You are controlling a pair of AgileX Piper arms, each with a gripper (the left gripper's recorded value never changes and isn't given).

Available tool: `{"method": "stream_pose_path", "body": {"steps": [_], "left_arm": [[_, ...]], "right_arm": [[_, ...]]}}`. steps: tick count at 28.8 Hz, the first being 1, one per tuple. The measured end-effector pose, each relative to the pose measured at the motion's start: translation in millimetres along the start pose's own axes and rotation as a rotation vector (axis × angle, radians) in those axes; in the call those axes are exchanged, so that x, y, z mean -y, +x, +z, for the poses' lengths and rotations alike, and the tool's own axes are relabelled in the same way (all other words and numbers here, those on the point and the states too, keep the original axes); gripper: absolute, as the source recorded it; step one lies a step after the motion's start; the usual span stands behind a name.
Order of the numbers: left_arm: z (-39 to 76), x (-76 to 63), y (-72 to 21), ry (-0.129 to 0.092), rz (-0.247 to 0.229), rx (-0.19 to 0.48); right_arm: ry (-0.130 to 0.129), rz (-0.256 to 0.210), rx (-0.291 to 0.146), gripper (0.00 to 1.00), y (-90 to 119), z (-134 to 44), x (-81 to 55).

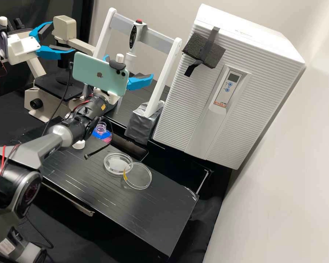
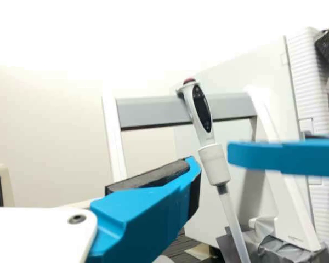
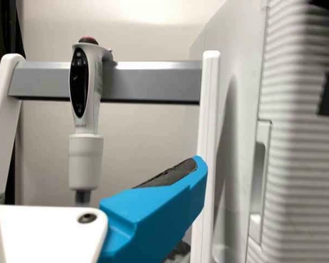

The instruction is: Use the pipette

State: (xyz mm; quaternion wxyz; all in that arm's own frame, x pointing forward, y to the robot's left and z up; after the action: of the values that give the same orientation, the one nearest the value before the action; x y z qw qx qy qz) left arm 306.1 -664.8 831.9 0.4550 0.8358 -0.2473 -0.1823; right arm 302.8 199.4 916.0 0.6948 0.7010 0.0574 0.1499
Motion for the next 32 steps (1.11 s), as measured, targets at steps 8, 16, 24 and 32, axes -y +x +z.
{"method": "stream_pose_path", "body": {"steps": [8,16,24,32], "left_arm": [[-0.2,2.8,1.3,-0.002,-0.024,-0.006],[-0.6,4.8,1.9,-0.003,-0.029,-0.006],[-1.5,10.2,3.2,-0.004,-0.044,-0.009],[-2.2,10.1,3.2,-0.003,-0.044,-0.011]], "right_arm": [[-0.003,-0.006,0.014,1.00,26.6,-21.2,-1.6],[-0.073,-0.051,0.036,1.00,50.6,-27.0,10.3],[-0.080,-0.093,0.076,0.00,68.2,-20.7,20.9],[-0.088,-0.099,0.082,0.00,71.7,-20.6,21.8]]}}
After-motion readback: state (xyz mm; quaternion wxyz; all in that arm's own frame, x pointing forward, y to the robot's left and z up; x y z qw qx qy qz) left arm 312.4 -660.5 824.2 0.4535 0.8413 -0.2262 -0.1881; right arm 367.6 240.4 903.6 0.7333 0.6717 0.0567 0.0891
